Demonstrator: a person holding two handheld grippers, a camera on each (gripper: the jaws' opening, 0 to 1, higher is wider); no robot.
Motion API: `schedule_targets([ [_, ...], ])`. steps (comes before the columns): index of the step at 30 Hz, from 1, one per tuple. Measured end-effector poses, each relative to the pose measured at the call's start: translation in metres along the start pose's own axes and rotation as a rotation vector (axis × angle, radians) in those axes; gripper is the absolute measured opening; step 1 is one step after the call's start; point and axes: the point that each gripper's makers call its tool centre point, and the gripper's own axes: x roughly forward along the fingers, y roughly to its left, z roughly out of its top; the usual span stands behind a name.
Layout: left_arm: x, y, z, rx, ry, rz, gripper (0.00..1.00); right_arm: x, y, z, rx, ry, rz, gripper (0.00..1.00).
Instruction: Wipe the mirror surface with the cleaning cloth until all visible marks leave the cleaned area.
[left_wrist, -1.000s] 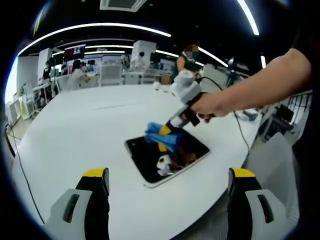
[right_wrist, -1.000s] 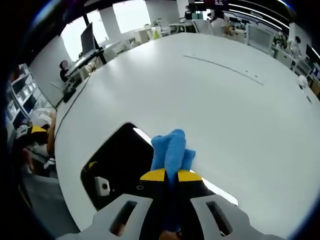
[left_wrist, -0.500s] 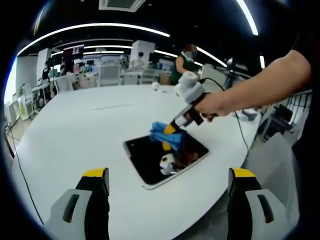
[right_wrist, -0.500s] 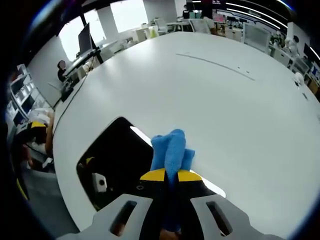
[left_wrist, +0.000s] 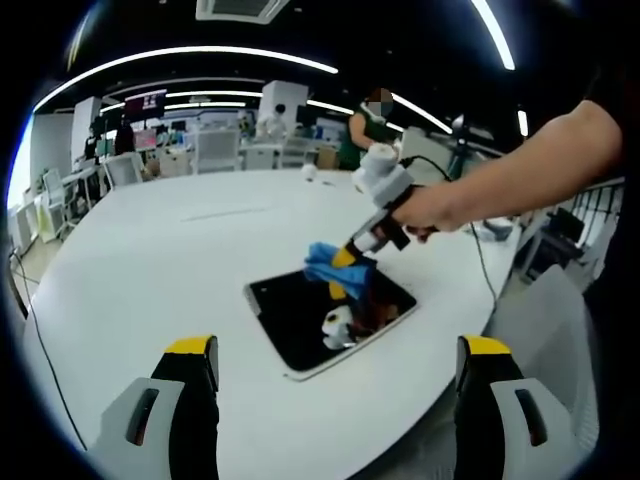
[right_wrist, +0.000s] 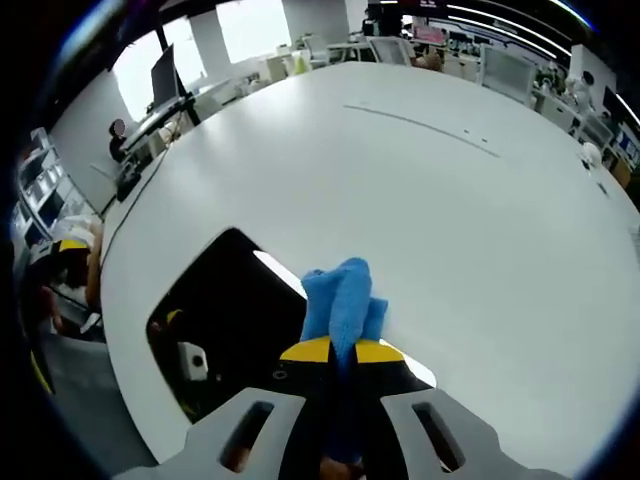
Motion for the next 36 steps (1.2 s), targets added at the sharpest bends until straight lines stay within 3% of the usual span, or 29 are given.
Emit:
schedule_targets([
  [7, 0.0, 0.0, -0.001, 0.0, -0.001, 0.0, 0.99, -0.002, -0.001, -0.003, -0.002, 0.0, -0.015, 0.01],
  [10, 0.001, 0.0, -0.001, 0.0, 0.0, -0.001, 0.99, -0.004, 0.001, -0.006, -0.072, 0.008, -0.043, 0.01],
  [36, 0.002, -0.004, 0.002, 0.01, -0.006, -0.007, 0.99, -0.017, 0.02, -0.031, 0.01, -0.017, -0.046, 0.01],
])
